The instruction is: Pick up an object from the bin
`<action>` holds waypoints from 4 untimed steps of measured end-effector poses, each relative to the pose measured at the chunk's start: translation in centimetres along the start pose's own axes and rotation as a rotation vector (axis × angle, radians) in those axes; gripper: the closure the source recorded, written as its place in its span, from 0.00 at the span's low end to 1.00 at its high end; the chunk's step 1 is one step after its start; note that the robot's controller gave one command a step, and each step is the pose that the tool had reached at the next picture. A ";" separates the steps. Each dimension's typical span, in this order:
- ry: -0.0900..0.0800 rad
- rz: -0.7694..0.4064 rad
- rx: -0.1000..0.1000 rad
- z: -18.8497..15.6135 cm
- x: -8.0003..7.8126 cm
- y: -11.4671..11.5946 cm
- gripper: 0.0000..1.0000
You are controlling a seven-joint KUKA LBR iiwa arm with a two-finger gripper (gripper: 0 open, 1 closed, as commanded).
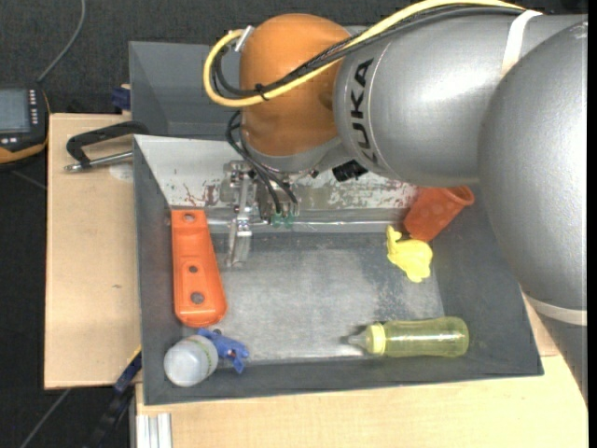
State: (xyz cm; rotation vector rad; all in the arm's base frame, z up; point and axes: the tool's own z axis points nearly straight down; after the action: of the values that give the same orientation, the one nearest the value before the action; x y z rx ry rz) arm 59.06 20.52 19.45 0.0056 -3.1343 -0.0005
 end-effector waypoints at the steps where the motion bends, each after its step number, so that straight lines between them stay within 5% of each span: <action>1: -0.009 0.002 -0.002 -0.5 -0.2 -0.1 0.00; 2: -0.011 -0.303 -0.002 5.5 1.5 1.2 0.00; 3: -0.004 -0.445 -0.002 9.3 1.8 1.7 0.00; 4: -0.009 -0.729 0.001 6.6 3.7 1.7 0.00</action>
Offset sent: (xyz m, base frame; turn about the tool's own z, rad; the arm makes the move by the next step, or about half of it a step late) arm -0.0366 0.0222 -0.1245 -0.6163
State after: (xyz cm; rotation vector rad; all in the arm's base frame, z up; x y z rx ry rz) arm 55.28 22.19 12.85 1.1253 -2.9358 -0.0037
